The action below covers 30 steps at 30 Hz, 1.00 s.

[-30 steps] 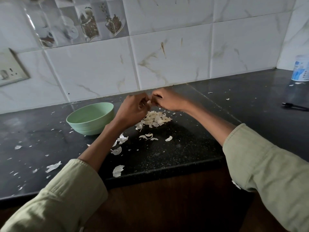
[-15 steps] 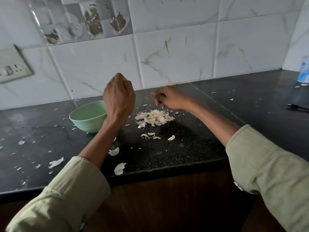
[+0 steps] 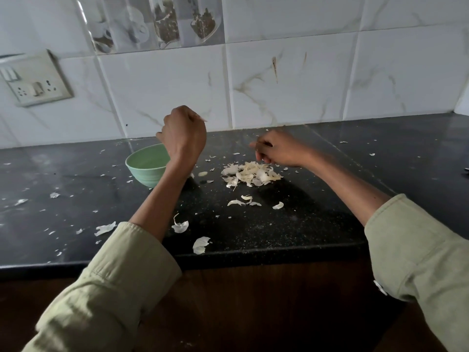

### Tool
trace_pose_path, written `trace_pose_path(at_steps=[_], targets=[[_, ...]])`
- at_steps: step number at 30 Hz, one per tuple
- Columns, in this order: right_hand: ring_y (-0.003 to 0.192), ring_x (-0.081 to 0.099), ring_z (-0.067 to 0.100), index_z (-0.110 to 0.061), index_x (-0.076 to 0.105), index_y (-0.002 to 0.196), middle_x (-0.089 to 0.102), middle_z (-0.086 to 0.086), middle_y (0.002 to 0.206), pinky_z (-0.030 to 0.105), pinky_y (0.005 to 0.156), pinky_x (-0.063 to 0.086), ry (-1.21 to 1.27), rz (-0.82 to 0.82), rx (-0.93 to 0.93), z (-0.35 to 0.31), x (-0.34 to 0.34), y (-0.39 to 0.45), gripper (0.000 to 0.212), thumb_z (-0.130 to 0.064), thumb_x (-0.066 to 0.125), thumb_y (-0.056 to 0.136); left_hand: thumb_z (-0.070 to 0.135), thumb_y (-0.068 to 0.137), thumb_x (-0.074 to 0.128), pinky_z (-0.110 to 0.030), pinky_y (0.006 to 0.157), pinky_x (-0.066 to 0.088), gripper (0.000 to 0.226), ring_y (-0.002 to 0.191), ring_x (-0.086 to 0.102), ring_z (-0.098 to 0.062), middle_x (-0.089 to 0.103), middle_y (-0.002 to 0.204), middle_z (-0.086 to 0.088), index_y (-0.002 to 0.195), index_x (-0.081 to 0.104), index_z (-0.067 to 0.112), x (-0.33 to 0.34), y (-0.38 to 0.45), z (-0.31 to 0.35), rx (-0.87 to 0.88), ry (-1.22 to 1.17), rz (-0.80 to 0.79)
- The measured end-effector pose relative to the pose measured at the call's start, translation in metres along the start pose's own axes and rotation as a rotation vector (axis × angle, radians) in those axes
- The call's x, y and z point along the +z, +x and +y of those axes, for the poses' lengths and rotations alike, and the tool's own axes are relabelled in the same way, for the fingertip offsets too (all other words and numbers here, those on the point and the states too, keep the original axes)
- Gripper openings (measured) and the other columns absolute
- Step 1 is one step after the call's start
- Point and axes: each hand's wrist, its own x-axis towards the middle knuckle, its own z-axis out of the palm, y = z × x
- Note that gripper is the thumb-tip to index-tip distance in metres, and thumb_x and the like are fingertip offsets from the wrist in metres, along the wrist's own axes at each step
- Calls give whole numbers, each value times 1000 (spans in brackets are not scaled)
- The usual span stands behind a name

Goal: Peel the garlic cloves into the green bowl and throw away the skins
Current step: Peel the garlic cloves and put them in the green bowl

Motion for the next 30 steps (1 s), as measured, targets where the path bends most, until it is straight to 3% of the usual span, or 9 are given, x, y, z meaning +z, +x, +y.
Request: trace_pose_path(at_steps=[3, 6, 8, 13, 16, 19, 22, 25, 30], targets=[[58, 64, 3, -13, 73, 85, 69, -4, 69, 11, 55, 43, 10, 8, 6, 4, 1, 0, 41, -39, 51, 108, 19, 74, 41, -50, 96, 51, 34, 89, 68, -27, 75, 86, 3, 86, 72, 22, -11, 2, 0, -16, -140, -15], [56, 64, -2, -12, 72, 89, 71, -3, 73, 21, 64, 47, 31, -6, 13, 5, 1, -1, 37, -36, 51, 108, 18, 82, 44, -49, 80, 59, 27, 82, 70, -19, 74, 85, 6, 94, 69, 20, -28, 1, 4, 46, -277, -4], [56, 64, -2, -12, 72, 88, 70, -5, 73, 23, 65, 47, 7, -19, 18, 3, 1, -3, 38, -35, 50, 109, 25, 87, 44, -49, 78, 60, 26, 82, 71, -19, 73, 86, 6, 97, 68, 20, -44, 2, 5, 63, -255, -32], [65, 66, 16, -11, 73, 84, 71, 3, 73, 29, 67, 51, -9, -8, -11, 0, -2, -7, 43, -35, 48, 109, 46, 97, 37, -43, 90, 53, 51, 99, 68, -32, 77, 103, -8, 99, 75, 11, -124, -21, -16, 44, 51, -54], [62, 64, 13, -10, 72, 85, 71, 5, 74, 30, 67, 51, 22, 11, -24, -3, 0, -8, 41, -35, 50, 108, 56, 98, 31, -53, 98, 48, 63, 111, 60, -42, 66, 116, -28, 100, 70, 7, -166, -55, -68, -141, 212, -34], [60, 62, 9, -8, 72, 86, 68, 0, 71, 25, 62, 45, 15, 1, -46, -9, 1, -11, 39, -34, 52, 108, 73, 93, 20, -56, 110, 35, 85, 132, 46, -48, 52, 141, -31, 134, 59, 10, -170, -90, -102, -311, 306, -346], [65, 65, 8, -11, 74, 93, 72, 0, 78, 25, 65, 49, 25, -2, -123, -17, 4, -14, 30, -37, 62, 102, 78, 95, 30, -50, 117, 27, 88, 144, 34, -39, 43, 151, -24, 149, 50, 12, -159, -123, -91, -276, 276, -425], [73, 65, -8, -15, 77, 103, 77, -1, 94, 12, 70, 47, 61, -37, -282, -33, 11, -13, 15, -27, 76, 94, 85, 89, 43, -48, 121, 27, 98, 149, 29, -28, 38, 156, -14, 156, 38, 13, -149, -150, -62, -162, 185, -476], [81, 59, -18, -14, 79, 112, 74, -7, 105, 4, 70, 41, -19, -149, -440, -69, 40, 6, 28, -22, 84, 86, 99, 72, 46, -51, 127, 23, 131, 159, 12, -26, 20, 170, -10, 164, 12, 12, -127, -176, -36, -18, 300, -554]])
